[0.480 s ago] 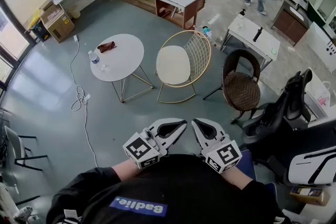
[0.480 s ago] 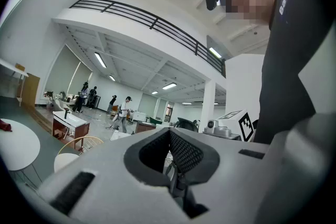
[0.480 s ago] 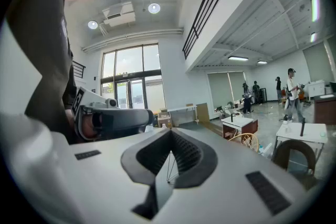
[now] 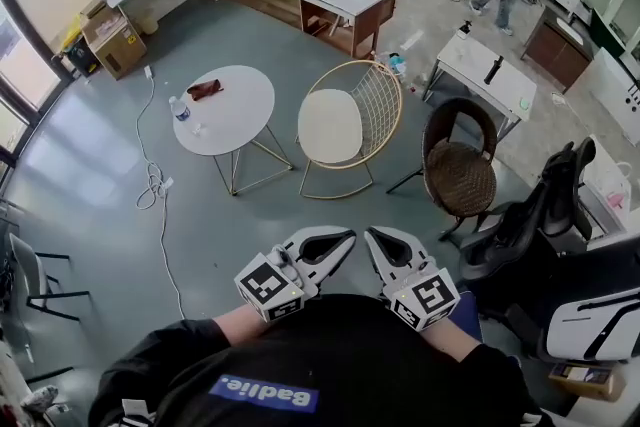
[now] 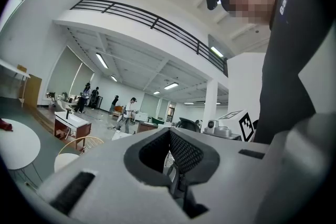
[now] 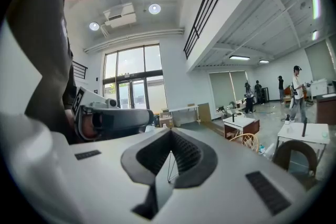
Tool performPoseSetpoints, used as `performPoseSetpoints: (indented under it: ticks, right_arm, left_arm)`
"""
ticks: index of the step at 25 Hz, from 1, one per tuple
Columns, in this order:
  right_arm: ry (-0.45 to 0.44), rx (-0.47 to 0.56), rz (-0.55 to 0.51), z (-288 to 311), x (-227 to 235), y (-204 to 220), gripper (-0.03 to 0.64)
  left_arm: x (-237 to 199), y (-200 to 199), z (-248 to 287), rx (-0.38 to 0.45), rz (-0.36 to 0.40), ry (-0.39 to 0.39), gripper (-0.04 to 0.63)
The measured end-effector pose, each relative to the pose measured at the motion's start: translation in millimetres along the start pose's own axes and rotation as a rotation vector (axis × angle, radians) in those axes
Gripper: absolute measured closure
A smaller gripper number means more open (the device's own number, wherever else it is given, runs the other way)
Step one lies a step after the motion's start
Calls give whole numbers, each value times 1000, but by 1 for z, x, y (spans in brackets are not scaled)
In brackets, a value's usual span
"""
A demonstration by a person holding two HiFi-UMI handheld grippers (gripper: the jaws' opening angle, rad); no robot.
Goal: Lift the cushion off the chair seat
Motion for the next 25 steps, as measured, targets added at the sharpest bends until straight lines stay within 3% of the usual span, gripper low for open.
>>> performPoseSetpoints:
  ticks: [17,25]
  right_arm:
    - [-65,1,36,-30,47,17,591]
    - [-48,-31,30,5,76,17,591]
  left_arm:
    - [8,17,31,16,-22,-139,580]
    - [-39,18,47,25,-61,-140,580]
Point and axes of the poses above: the fingertips, and each gripper's own axes: z forward along the fingers, x to its right, y out of its underside, the point moved 2 cm from there along -z, backward along the fingers, and after that the axes turned 9 degrees about -y, right-handed, at the moved point
